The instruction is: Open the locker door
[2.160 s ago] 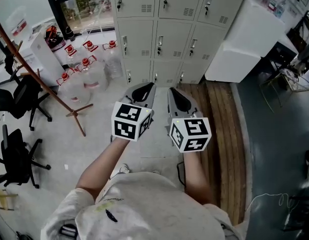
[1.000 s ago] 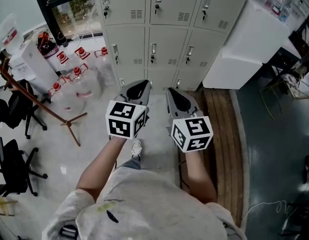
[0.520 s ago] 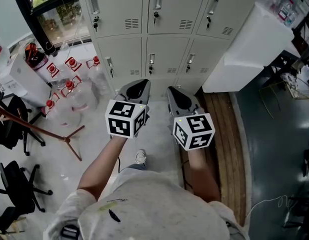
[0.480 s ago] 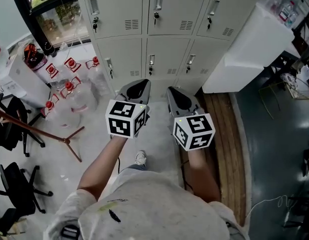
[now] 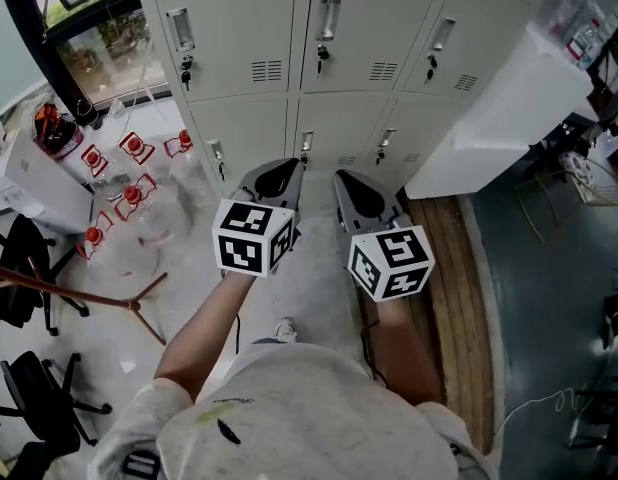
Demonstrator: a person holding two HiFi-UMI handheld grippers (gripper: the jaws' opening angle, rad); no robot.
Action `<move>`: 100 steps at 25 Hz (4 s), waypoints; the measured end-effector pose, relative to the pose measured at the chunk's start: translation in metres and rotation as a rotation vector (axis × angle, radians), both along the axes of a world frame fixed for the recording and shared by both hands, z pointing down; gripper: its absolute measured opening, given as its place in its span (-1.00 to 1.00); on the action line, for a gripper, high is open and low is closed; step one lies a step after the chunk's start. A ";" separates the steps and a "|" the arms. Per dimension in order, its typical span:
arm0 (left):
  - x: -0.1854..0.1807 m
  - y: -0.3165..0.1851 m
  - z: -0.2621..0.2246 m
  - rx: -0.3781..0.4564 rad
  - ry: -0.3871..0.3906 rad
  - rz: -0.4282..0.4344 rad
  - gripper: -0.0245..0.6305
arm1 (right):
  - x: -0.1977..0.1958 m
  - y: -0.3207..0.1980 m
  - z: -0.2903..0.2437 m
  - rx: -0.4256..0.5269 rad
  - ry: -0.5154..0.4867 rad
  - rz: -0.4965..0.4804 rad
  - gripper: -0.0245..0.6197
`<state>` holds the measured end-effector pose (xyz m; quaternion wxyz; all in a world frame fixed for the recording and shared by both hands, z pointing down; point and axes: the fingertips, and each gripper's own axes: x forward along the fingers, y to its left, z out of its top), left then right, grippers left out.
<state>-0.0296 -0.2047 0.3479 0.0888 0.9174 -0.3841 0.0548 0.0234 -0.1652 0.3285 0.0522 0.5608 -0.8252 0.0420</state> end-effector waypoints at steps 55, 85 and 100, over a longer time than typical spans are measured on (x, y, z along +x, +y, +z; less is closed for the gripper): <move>0.044 -0.232 -0.029 0.077 -0.012 -0.159 -0.91 | 0.031 -0.277 -0.072 0.129 -0.036 -0.203 -0.67; 0.027 -0.251 -0.027 0.071 -0.016 -0.179 -0.91 | 0.017 -0.311 -0.075 0.118 -0.064 -0.238 -0.47; 0.040 -0.230 -0.025 0.065 -0.005 -0.112 -0.91 | 0.020 -0.281 -0.074 0.130 -0.030 -0.220 -0.47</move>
